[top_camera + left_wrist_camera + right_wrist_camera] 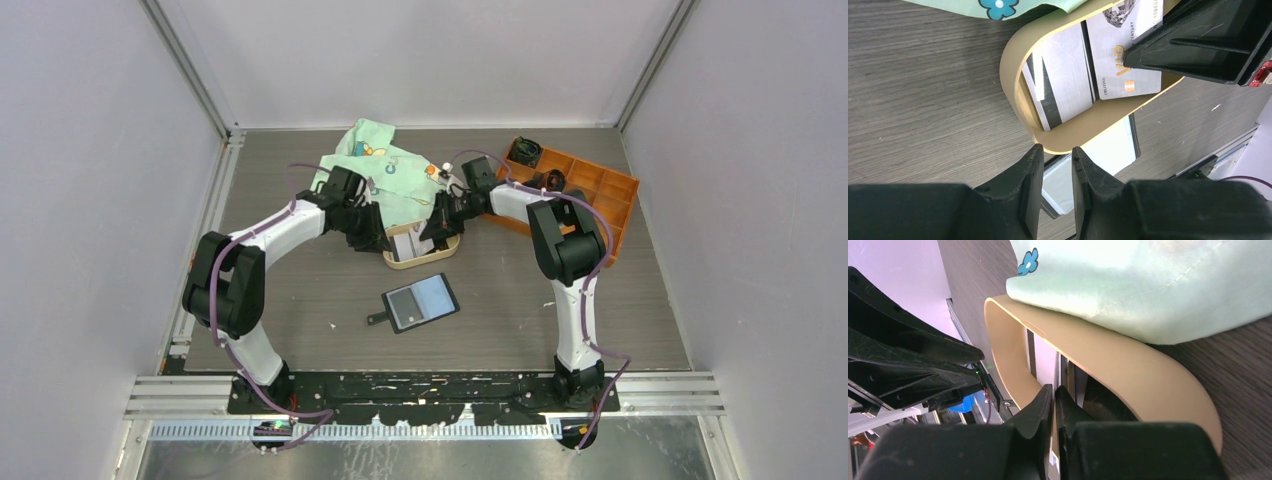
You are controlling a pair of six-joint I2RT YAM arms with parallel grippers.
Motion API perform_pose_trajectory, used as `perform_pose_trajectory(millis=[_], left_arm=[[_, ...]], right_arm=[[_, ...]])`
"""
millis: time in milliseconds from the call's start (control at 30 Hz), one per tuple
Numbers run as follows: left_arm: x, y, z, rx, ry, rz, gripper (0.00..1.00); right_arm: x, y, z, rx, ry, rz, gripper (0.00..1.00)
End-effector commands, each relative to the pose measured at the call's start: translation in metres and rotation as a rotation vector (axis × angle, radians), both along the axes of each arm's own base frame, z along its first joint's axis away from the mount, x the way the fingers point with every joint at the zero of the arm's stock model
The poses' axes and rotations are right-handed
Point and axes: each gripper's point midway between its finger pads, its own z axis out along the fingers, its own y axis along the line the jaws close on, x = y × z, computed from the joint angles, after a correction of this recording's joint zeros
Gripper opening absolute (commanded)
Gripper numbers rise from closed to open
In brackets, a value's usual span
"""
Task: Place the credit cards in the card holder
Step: Pick up the credit card from the storage box.
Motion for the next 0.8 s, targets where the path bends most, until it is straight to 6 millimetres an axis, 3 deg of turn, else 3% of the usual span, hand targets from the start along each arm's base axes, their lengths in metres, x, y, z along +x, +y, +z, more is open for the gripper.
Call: perform_pose_trajectory(millis=[0,167,300,600,767], left_arm=[[0.013,-0.007,0.026,-0.051,-0.071,-0.030,0.29],[0.012,-0.013,0.040,-0.103,-0.108,-0.078,0.28],[0.012,-0.020,0.063,-0.181,-0.208,-0.127,0.29],[-0.003,-0.018,0.149,-0.313,-0.608,-0.190,0.30],[-0.039,-0.011,0.189,-0.468,-0.804,-0.166,0.35]], right_arm=[[0.007,0.000,0.038,0.039,-0.088,-0.003,0.09],[0.009,0.000,0.058,0.097,-0.129,-0.001,0.02],[0.009,0.000,0.078,0.165,-0.175,0.005,0.01],[-0.007,-0.002,0.150,0.334,-0.305,0.084,0.01],[-0.038,-0.009,0.196,0.414,-0.421,0.181,0.01]])
